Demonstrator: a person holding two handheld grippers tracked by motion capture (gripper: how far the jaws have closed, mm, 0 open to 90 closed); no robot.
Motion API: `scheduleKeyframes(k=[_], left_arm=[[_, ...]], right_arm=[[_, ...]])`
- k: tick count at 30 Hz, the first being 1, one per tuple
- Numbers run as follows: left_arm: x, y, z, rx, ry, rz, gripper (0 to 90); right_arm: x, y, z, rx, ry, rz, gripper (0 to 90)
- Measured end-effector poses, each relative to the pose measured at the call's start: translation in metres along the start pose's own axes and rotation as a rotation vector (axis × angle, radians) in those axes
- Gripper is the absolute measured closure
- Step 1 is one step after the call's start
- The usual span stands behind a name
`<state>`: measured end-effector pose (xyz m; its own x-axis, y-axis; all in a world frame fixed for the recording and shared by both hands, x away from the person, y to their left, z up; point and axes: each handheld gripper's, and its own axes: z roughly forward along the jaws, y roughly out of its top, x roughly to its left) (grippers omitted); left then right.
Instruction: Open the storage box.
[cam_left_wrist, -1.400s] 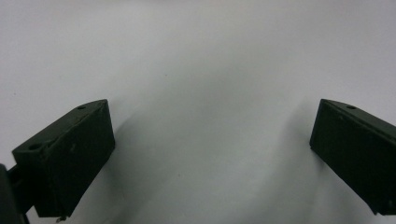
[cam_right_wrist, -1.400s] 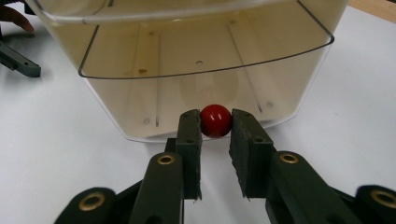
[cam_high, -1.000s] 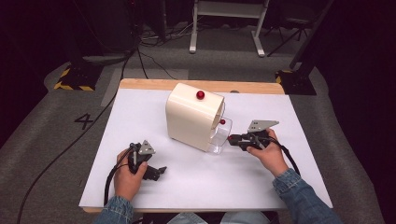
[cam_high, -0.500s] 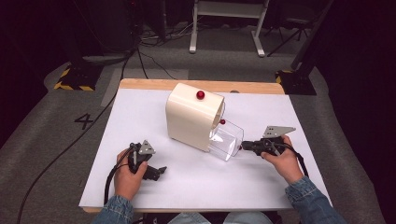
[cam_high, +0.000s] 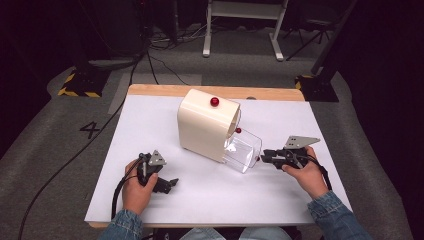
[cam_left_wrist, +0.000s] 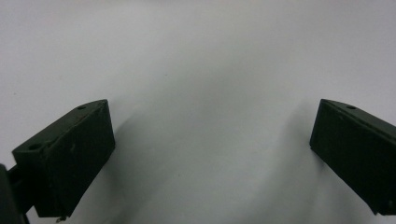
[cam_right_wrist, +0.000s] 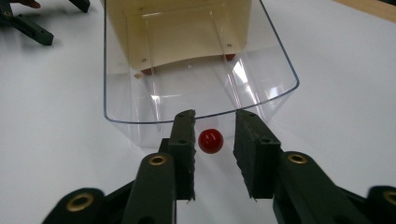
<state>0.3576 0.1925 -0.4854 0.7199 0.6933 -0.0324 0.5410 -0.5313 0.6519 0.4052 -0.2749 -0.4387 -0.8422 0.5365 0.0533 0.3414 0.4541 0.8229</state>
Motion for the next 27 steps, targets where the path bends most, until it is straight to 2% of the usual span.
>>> scheduleKeyframes(k=[6,15,21,27], left_arm=[[0.000,0.000,0.000,0.000,0.001,0.000,0.0],[0.000,0.000,0.000,0.000,0.001,0.001,0.0],[0.000,0.000,0.000,-0.002,0.004,0.004,0.0],[0.000,-0.001,0.000,-0.004,0.003,0.001,0.0]], right_arm=[[0.008,0.008,-0.009,-0.014,-0.022,0.002,57.6],[0.018,0.040,-0.017,-0.061,-0.004,-0.027,56.1],[0.022,0.061,-0.010,-0.072,0.002,-0.058,55.8],[0.016,0.074,0.007,-0.092,0.017,-0.045,56.8]])
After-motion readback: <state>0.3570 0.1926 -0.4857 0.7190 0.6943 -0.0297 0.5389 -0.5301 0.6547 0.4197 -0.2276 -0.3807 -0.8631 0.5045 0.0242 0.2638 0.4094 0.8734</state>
